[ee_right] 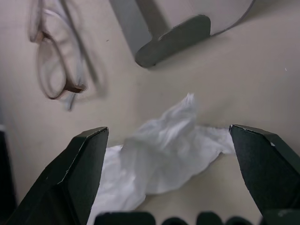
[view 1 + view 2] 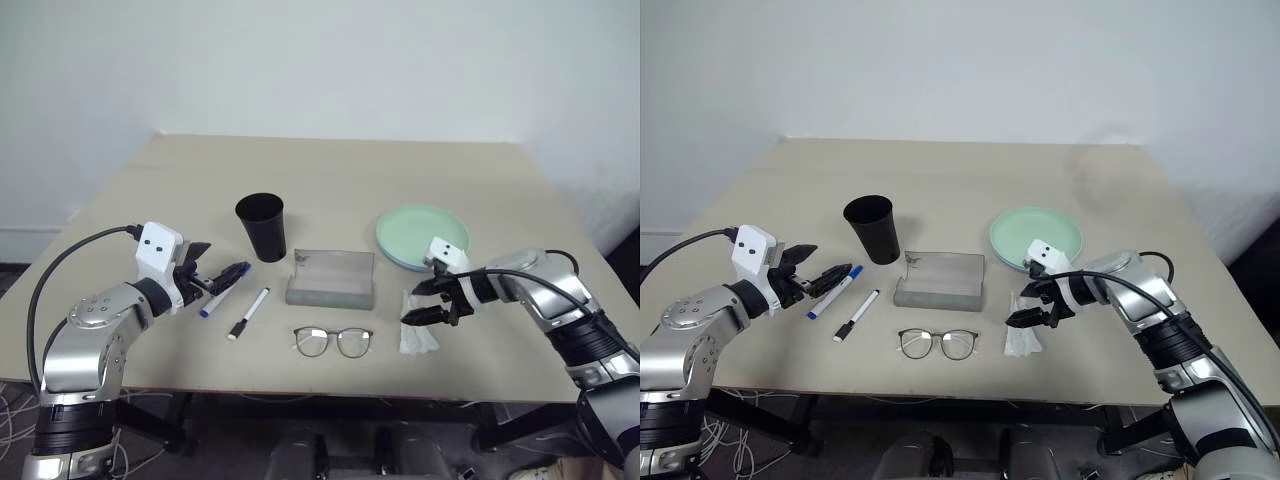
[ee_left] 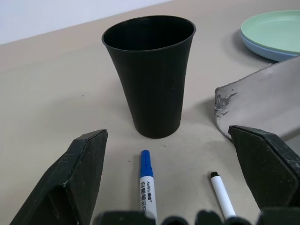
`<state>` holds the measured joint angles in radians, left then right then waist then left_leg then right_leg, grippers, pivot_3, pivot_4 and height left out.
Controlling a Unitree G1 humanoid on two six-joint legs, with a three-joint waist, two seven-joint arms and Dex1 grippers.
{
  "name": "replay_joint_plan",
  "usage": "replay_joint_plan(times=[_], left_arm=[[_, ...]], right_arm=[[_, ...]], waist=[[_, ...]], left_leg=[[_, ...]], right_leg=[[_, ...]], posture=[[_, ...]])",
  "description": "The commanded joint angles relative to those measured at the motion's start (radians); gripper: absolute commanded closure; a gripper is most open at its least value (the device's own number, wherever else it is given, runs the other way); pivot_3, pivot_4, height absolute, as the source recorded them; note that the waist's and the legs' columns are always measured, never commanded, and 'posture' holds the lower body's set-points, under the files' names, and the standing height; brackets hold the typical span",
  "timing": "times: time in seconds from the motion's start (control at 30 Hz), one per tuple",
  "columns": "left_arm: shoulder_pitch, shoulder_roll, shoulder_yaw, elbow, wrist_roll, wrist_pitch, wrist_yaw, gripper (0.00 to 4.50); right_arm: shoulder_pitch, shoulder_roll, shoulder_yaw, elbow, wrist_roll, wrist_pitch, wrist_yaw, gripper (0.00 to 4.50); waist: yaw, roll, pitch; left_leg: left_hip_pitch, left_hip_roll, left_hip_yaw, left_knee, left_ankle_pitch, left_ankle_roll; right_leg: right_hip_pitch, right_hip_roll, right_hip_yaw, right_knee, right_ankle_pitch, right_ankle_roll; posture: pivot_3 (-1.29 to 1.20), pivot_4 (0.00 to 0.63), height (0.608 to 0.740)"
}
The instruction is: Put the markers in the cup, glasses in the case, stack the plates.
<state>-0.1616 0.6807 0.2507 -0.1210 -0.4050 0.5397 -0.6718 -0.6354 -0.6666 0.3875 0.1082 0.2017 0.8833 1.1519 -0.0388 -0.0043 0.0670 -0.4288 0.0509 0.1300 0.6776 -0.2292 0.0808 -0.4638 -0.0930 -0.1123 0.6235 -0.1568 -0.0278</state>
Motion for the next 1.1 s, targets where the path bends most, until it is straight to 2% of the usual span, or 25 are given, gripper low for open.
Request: replay_joint_plan(times=[0.03, 0.07, 0.17, 0.53, 0.7, 0.83, 0.9, 1.0, 1.1], left_arm=[[-0.008, 0.009, 0.017, -0.021, -0.002, -0.014, -0.001, 0.06], [-0.008, 0.009, 0.019, -0.022, -0.003, -0.013, -0.001, 0.06], [-0.005, 0.01, 0.021, -0.024, -0.004, -0.012, 0.001, 0.06], [-0.009, 0.011, 0.02, -0.023, -0.003, -0.012, 0.002, 0.06], [-0.011, 0.011, 0.018, -0.022, -0.001, -0.013, 0.002, 0.06], [-0.014, 0.01, 0.014, -0.02, 0.0, -0.013, 0.001, 0.06], [-0.016, 0.008, 0.011, -0.018, 0.001, -0.015, 0.002, 0.06], [-0.02, 0.001, 0.006, -0.017, 0.003, -0.017, 0.005, 0.06], [-0.024, -0.005, 0.0, -0.018, 0.004, -0.018, 0.008, 0.06]], right_arm=[[0.01, 0.015, 0.006, 0.019, -0.026, -0.05, -0.027, 0.03], [0.012, 0.018, 0.006, 0.025, -0.032, -0.062, -0.032, 0.03], [0.024, 0.02, 0.011, 0.041, -0.059, -0.128, -0.044, 0.54], [-0.009, 0.017, -0.003, 0.079, -0.06, -0.164, -0.005, 4.47], [-0.101, 0.038, -0.1, 0.096, 0.039, -0.143, 0.06, 4.47], [-0.268, 0.093, -0.237, 0.236, 0.121, -0.116, 0.027, 4.47], [-0.357, 0.136, -0.281, 0.389, 0.09, -0.199, -0.067, 4.47], [-0.473, 0.201, -0.31, 0.673, -0.011, -0.386, -0.296, 4.47], [-0.529, 0.235, -0.307, 0.867, -0.078, -0.523, -0.411, 4.47]], waist=[[0.004, 0.0, 0.0], [0.006, 0.0, 0.0], [0.007, -0.001, 0.0], [0.016, 0.0, 0.0], [0.017, 0.0, 0.0], [0.016, 0.0, 0.0], [0.017, 0.0, 0.0], [0.017, 0.0, 0.0], [0.02, 0.0, 0.0]], left_leg=[[0.0, 0.0, 0.0, 0.0, 0.0, 0.0], [0.0, 0.0, 0.0, 0.0, 0.0, 0.0], [0.0, 0.001, 0.0, 0.0, 0.0, 0.0], [0.0, 0.001, 0.0, 0.0, 0.0, 0.0], [0.0, 0.0, 0.0, 0.0, 0.0, 0.0], [0.0, 0.0, 0.0, 0.0, 0.0, 0.0], [0.001, 0.0, 0.0, 0.0, 0.0, 0.0], [0.0, 0.001, 0.001, 0.0, 0.0, 0.0], [-0.001, 0.0, 0.002, -0.001, 0.0, 0.0]], right_leg=[[0.0, 0.0, 0.0, 0.0, 0.0, 0.0], [0.0, 0.0, 0.0, 0.0, 0.0, 0.0], [0.0, 0.0, -0.001, 0.0, 0.0, 0.0], [0.001, -0.009, -0.013, 0.0, 0.0, 0.0], [0.0, -0.009, -0.013, 0.0, 0.0, 0.0], [0.0, -0.008, -0.013, 0.0, 0.0, 0.0], [0.0, -0.008, -0.013, 0.001, 0.001, 0.001], [0.0, -0.009, -0.014, 0.0, 0.001, 0.001], [0.0, -0.009, -0.014, -0.001, 0.002, 0.001]], posture=[[0.0, 0.0, 0.727], [0.0, 0.0, 0.727], [0.0, 0.0, 0.727], [0.0, 0.0, 0.727], [0.0, 0.0, 0.727], [0.0, 0.0, 0.727], [0.0, 0.0, 0.727], [0.0, 0.0, 0.727], [0.0, 0.0, 0.727]])
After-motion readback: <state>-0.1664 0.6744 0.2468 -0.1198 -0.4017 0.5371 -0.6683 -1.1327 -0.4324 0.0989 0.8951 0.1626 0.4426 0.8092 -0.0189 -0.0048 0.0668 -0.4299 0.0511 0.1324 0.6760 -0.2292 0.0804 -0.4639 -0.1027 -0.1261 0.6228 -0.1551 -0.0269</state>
